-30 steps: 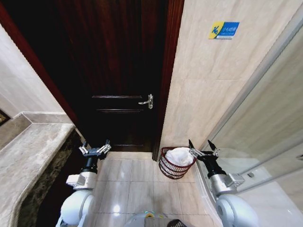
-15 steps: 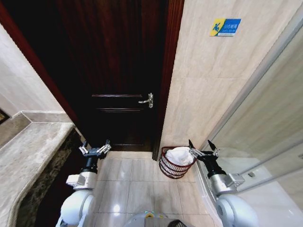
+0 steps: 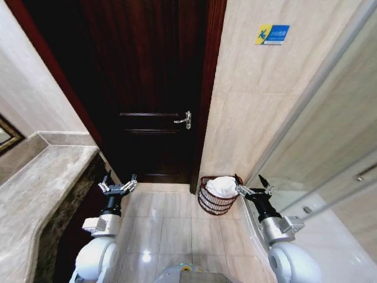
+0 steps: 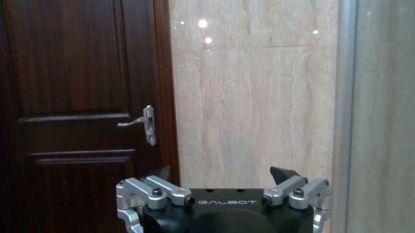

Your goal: Discard the used towel into the hamper.

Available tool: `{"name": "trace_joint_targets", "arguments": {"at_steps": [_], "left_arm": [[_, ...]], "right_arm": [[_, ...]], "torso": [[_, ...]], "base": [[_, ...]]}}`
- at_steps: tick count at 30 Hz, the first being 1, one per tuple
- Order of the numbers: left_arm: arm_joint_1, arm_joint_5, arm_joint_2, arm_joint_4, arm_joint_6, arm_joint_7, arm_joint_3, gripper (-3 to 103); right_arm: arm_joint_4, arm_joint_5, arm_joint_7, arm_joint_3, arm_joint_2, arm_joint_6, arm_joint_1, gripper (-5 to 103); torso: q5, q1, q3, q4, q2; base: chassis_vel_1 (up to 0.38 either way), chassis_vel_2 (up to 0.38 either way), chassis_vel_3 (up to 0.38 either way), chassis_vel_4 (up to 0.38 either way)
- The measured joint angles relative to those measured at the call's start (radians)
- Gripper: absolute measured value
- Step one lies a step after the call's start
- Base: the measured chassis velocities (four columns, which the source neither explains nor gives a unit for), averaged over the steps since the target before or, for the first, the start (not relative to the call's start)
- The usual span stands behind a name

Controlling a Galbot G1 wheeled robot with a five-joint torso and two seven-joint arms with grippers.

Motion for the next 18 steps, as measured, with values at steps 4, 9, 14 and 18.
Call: {"name": "trace_joint_targets", "arguments": {"at_steps": [4, 9, 14, 18], "left_arm": [[0.0, 0.0, 0.0, 0.0, 0.0, 0.0, 0.0, 100], [0.0, 0.0, 0.0, 0.0, 0.0, 0.0, 0.0, 100], [0.0, 0.0, 0.0, 0.0, 0.0, 0.0, 0.0, 100], [0.0, 0.0, 0.0, 0.0, 0.0, 0.0, 0.0, 100]], "right_arm": [[0.0, 0.0, 0.0, 0.0, 0.0, 0.0, 0.0, 100], [0.0, 0.0, 0.0, 0.0, 0.0, 0.0, 0.0, 100], [0.0, 0.0, 0.0, 0.0, 0.0, 0.0, 0.0, 100], [0.0, 0.0, 0.0, 0.0, 0.0, 0.0, 0.0, 100]], "torso": [[0.0001, 0.0, 0.0, 0.0, 0.001], [0.0003, 0.001, 0.001, 0.0001, 0.002], [-0.0001, 0.001, 0.001, -0.0002, 0.002], [0.0001, 0.001, 0.001, 0.0002, 0.003]], "base": [[0.27, -0.258, -0.261, 0.284], [0.278, -0.284, -0.279, 0.275], [0.271, -0.269, -0.269, 0.263], [0.242, -0.256, -0.244, 0.24]]}}
